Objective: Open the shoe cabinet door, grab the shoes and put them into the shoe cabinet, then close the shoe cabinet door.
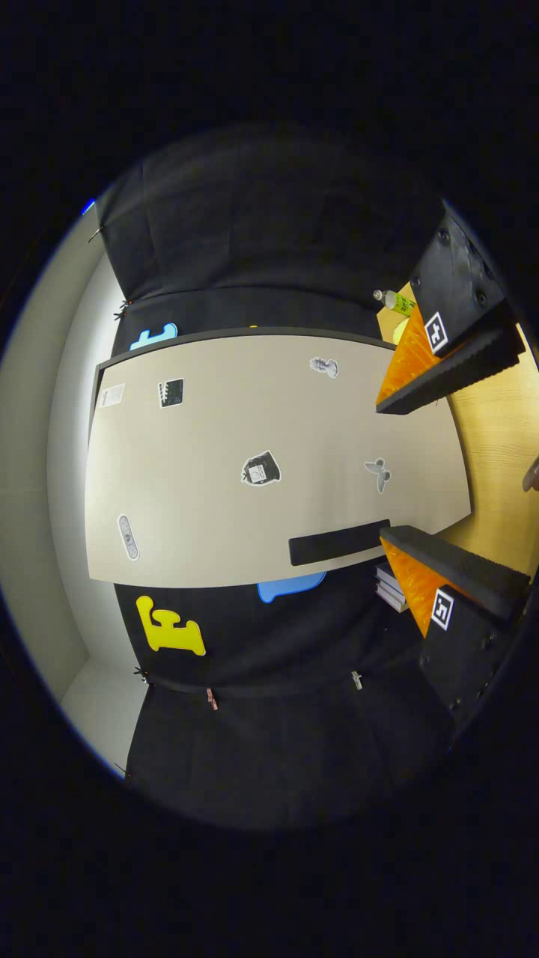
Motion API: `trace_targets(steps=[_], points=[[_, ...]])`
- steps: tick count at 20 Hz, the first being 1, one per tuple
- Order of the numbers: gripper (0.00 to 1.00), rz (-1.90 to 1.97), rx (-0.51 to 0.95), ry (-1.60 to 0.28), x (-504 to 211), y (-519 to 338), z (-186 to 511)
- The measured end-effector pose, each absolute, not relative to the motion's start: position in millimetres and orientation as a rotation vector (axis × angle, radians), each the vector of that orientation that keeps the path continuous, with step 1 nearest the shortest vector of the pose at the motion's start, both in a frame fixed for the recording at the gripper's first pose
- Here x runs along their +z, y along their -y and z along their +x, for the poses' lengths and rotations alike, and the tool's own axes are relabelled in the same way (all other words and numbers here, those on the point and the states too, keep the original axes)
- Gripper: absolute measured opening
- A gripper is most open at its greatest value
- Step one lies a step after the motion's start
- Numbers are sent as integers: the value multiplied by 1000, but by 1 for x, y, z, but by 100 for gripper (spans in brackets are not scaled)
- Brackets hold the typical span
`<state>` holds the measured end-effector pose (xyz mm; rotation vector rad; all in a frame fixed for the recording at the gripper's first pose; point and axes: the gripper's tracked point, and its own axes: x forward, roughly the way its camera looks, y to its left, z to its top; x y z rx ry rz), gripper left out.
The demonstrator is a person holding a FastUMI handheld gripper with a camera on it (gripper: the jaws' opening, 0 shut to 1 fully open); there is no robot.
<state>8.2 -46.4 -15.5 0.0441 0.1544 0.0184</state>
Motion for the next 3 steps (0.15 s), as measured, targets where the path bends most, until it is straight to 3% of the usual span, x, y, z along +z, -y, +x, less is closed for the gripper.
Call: trace_targets(steps=[3], points=[[98,42,17,-149,-14,47,8]])
